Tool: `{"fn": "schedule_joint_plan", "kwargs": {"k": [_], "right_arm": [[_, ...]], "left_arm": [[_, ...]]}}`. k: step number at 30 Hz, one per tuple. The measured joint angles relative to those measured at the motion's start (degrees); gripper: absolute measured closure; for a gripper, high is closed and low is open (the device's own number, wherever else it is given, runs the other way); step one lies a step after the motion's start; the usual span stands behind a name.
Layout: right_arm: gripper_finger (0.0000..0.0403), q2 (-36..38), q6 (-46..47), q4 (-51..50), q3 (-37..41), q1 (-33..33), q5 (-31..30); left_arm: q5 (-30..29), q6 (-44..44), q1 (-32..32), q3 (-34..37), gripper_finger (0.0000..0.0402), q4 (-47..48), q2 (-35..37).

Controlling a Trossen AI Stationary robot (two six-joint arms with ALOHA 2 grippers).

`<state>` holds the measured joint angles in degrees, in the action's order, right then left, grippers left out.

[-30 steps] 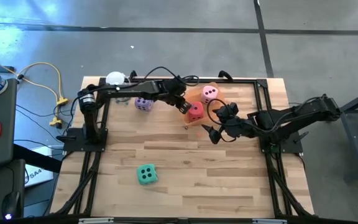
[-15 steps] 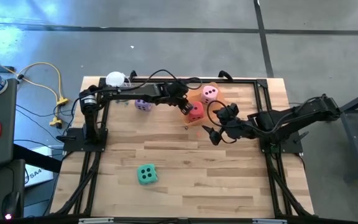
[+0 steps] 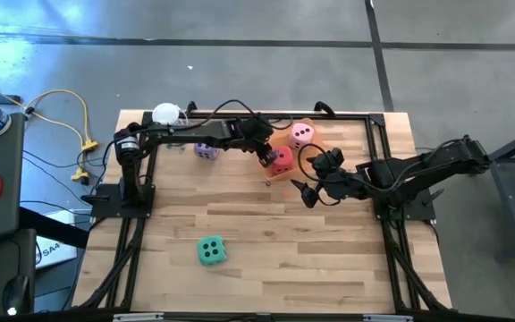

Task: Pick & Place Dice
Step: Put the small green dice into the orange bin

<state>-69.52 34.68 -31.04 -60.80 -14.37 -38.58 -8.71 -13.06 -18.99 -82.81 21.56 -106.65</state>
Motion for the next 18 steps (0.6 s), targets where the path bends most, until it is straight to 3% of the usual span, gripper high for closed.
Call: {"fn": "schedule_joint_plan", "kwargs": {"k": [11,18], "right_arm": [[0.0003,0.0,0.0,0.0,0.0,0.0,0.1],[0.0003,0.0,0.0,0.0,0.0,0.0,0.1]], "left_arm": [[0.3,1.5,-0.8,0.0,0.0232,-0.1,0.0],[1.4,3.2,-0.8,0.0,0.0153,0.2,0.0]]}}
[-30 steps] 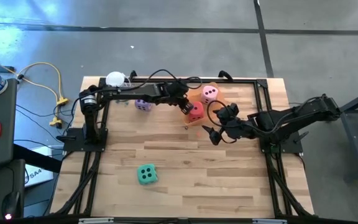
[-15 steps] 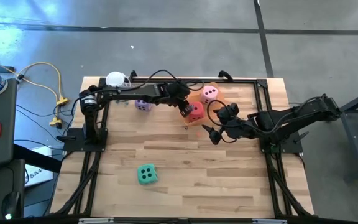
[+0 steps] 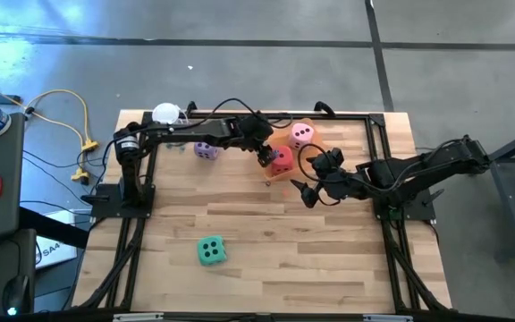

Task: Pick & Place Dice
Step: Put the small green dice into the orange bin

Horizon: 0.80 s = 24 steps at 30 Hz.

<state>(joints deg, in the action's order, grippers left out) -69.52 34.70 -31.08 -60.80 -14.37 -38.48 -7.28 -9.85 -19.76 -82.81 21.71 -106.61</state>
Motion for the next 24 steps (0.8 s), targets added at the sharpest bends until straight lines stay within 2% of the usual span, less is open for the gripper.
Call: {"fn": "schedule_joint_plan", "kwargs": {"k": [3,6,11,14,16,19,21,24], "right_arm": [[0.0003,0.0,-0.1,0.0,0.0,0.0,0.0],[0.0003,0.0,-0.2,0.0,0.0,0.0,0.0],[0.0003,0.0,0.3,-0.4,0.0,0.0,0.0],[0.0003,0.0,7.5,-3.2,0.0,0.9,-3.2],[0.0003,0.0,15.0,-7.5,0.0,2.9,-5.8],[0.0003,0.0,21.9,-14.1,0.1,7.5,-5.4],[0.0003,0.0,22.5,-14.3,0.1,10.6,-3.0],[0.0003,0.0,18.0,-10.0,0.1,15.5,1.2]], "left_arm": [[0.0,-1.1,0.2,0.0,0.0116,0.0,-0.3],[0.9,-4.5,0.2,0.0,0.01,0.2,-0.3],[10.5,-7.0,-1.2,0.0,0.0097,0.0,0.4],[13.1,-6.5,-1.7,0.0,0.0096,-0.1,1.0],[13.2,-5.8,-1.7,0.0,0.0096,0.8,1.3],[13.3,-3.9,-1.2,0.0,0.0096,0.6,1.7],[13.5,-3.7,-0.8,0.0,0.0096,-0.1,1.9],[13.6,-1.5,-0.4,0.0,0.0096,-1.3,1.9]]}}
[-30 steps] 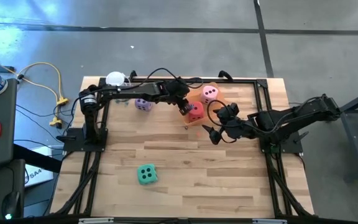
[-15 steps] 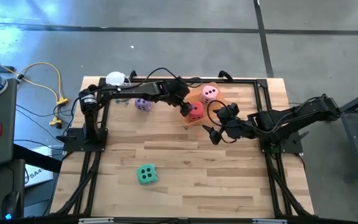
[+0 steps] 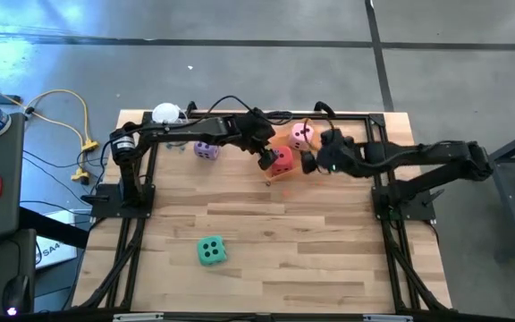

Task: Pick & Place Dice
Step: Put the small green dice into the orange bin

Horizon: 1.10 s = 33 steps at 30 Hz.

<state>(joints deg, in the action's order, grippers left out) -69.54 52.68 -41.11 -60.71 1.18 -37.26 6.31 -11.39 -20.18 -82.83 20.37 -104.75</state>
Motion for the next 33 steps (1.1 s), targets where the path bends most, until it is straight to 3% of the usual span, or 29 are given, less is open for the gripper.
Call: {"fn": "schedule_joint_plan", "kwargs": {"k": [2,6,8,18,22,27,33], "right_arm": [[0.0003,-0.2,-4.9,5.2,0.0,3.6,4.8],[0.0003,-0.7,-12.3,15.6,0.0,10.1,20.3],[0.0003,-2.1,-13.5,17.9,-0.2,12.2,23.5],[0.0003,-10.5,-15.0,18.9,-0.1,16.4,28.7],[0.0003,-10.6,-15.4,20.2,-0.1,17.6,28.9],[0.0003,-10.6,-15.5,18.5,-0.1,19.7,29.7],[0.0003,-10.6,-15.5,19.1,-0.1,21.7,29.6]], "left_arm": [[0.0,3.5,0.2,0.0,0.0096,-1.0,0.0],[0.0,9.1,0.4,0.0,0.0096,-2.5,0.0],[0.0,11.3,0.5,0.0,0.0096,-4.2,0.0],[3.9,17.3,-0.1,0.0,0.0096,-10.8,0.0],[4.9,17.6,-1.2,0.0,0.0096,-10.9,0.0],[12.6,18.2,-2.7,0.1,0.0096,-11.9,0.0],[13.5,17.9,-3.0,0.1,0.0096,-13.7,0.0]]}}
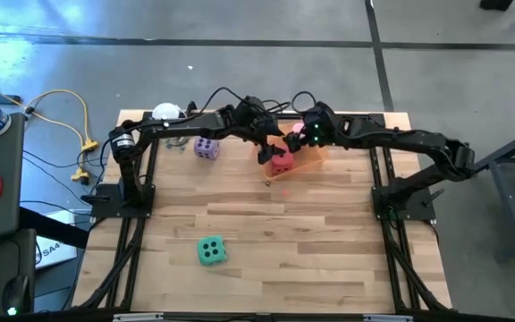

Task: Pick & Place Dice
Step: Put the small green dice into the orange bin, then put the right small blue dice into the orange bin

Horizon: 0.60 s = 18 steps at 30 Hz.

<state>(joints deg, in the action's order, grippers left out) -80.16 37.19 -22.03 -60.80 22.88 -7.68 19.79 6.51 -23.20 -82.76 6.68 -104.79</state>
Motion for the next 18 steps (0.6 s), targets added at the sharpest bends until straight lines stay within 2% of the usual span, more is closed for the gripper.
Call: {"fn": "schedule_joint_plan", "kwargs": {"k": [5,18], "right_arm": [[0.0003,0.0,-2.3,-0.9,0.0,1.1,0.7],[0.0003,0.0,-5.7,-1.8,0.0,1.3,0.7]], "left_arm": [[2.8,2.3,0.0,0.0,0.0096,0.0,0.0],[3.2,3.2,0.0,0.0,0.0096,-3.5,0.0]]}}
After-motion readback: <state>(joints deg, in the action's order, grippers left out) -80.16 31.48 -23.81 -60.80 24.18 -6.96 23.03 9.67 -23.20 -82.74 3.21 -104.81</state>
